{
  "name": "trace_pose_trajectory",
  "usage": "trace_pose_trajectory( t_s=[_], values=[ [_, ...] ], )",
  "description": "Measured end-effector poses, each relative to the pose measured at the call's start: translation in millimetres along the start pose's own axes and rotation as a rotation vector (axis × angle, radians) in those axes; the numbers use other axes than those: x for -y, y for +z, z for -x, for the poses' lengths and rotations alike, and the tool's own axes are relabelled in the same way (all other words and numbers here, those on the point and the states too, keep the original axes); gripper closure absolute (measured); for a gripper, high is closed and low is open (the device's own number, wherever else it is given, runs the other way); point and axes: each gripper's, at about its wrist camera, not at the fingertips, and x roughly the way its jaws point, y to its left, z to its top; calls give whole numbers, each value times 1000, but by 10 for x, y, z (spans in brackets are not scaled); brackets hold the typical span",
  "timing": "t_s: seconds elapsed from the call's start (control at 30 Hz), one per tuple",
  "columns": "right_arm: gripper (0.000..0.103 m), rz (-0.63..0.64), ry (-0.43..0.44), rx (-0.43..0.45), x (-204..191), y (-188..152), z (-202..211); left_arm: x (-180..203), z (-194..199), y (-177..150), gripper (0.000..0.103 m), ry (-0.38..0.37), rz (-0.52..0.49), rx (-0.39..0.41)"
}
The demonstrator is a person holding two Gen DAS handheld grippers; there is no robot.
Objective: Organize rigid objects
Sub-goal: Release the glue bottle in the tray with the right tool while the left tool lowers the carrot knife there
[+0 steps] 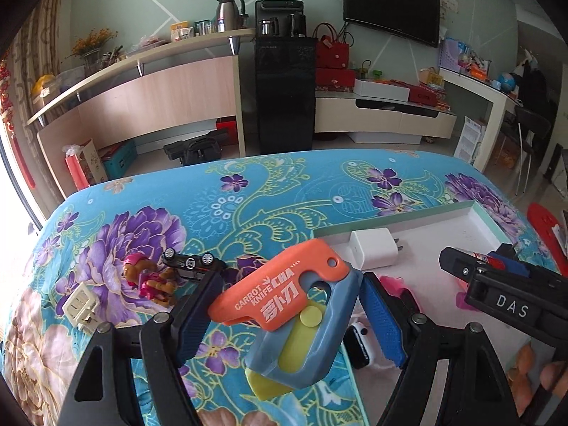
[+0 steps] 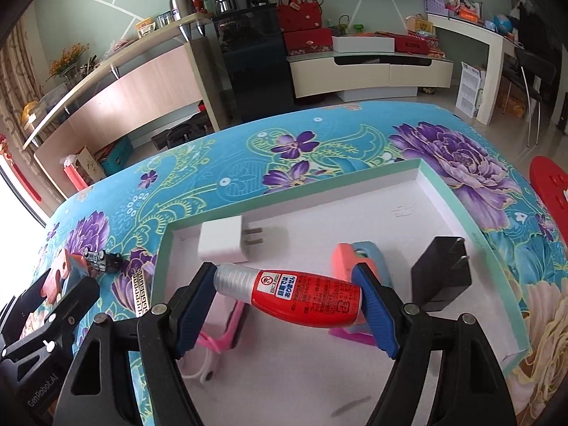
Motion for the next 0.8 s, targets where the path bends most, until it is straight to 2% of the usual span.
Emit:
trace_pose_trajectory(
  t_s=[0.33, 0.53, 0.8],
  values=[
    [24, -37, 0, -9, 277, 21, 26, 605, -188, -24, 22, -43, -123, -13],
    [24, -35, -10, -13, 313, 16, 23, 776, -228, -59, 21, -48, -173, -8],
    [24, -28, -3, -42, 302, -5, -61, 832, -260, -90, 21, -53, -192, -16]
  ],
)
